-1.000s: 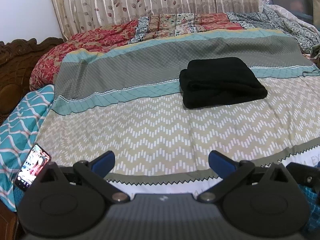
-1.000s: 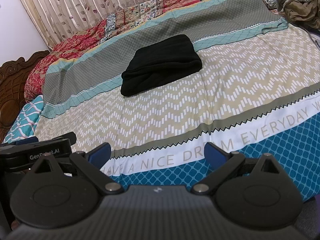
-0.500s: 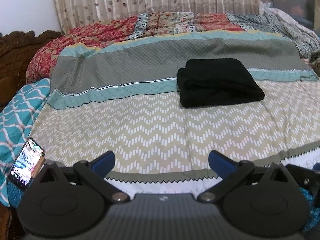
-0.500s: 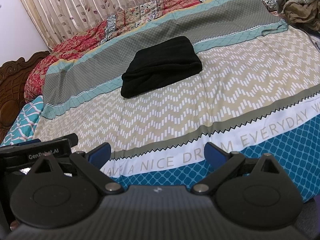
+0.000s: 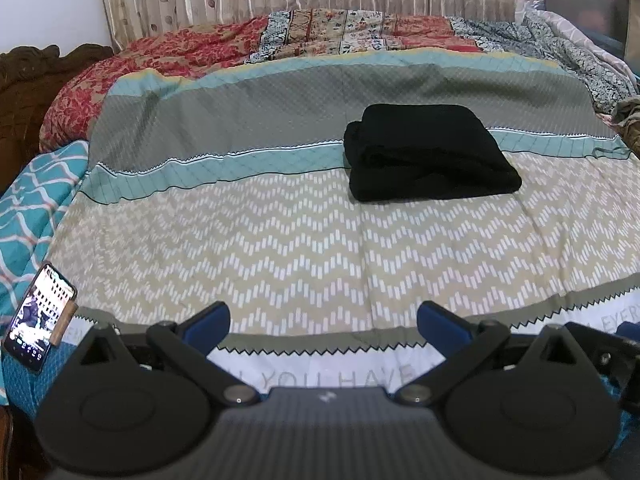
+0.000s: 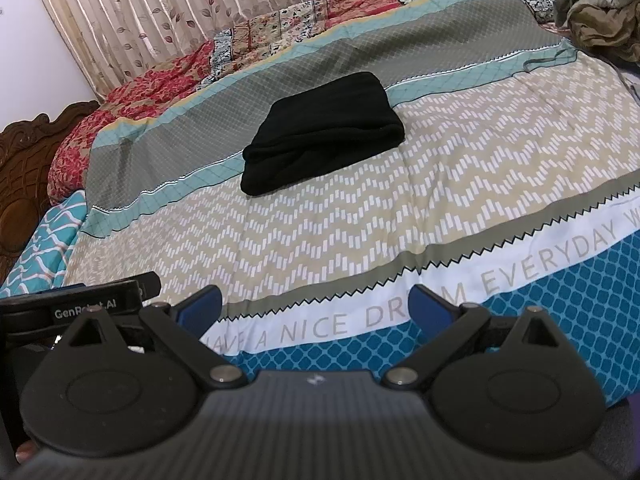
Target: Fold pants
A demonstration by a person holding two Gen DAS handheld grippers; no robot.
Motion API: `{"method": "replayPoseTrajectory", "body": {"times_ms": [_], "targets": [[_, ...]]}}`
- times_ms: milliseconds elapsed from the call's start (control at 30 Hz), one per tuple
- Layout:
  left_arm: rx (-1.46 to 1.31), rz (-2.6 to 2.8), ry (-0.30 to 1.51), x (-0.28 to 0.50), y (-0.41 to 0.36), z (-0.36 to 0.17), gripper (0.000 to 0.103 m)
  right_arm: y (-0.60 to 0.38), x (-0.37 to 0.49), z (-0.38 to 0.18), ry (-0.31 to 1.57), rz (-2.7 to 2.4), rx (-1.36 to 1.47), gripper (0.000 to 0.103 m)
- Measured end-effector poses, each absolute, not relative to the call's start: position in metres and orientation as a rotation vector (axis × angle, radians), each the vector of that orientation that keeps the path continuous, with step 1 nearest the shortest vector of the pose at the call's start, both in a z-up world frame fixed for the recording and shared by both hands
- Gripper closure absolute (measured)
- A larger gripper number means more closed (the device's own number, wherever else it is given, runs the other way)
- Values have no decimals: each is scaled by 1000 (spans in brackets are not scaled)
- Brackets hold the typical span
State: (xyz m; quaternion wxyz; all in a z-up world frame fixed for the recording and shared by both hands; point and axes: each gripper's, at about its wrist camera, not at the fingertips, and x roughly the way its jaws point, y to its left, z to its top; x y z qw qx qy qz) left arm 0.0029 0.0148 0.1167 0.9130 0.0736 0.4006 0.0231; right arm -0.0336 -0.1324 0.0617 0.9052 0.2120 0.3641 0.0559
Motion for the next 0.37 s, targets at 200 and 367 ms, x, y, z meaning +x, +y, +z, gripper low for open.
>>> {"method": "replayPoseTrajectory", "body": {"times_ms": [200,367], "targets": [[156,47,820,2,14,117,0,-132,-34,62,753,115,437,2],[156,19,800,-1,12,119,0,-131,-34,61,752,112,438,2]]}}
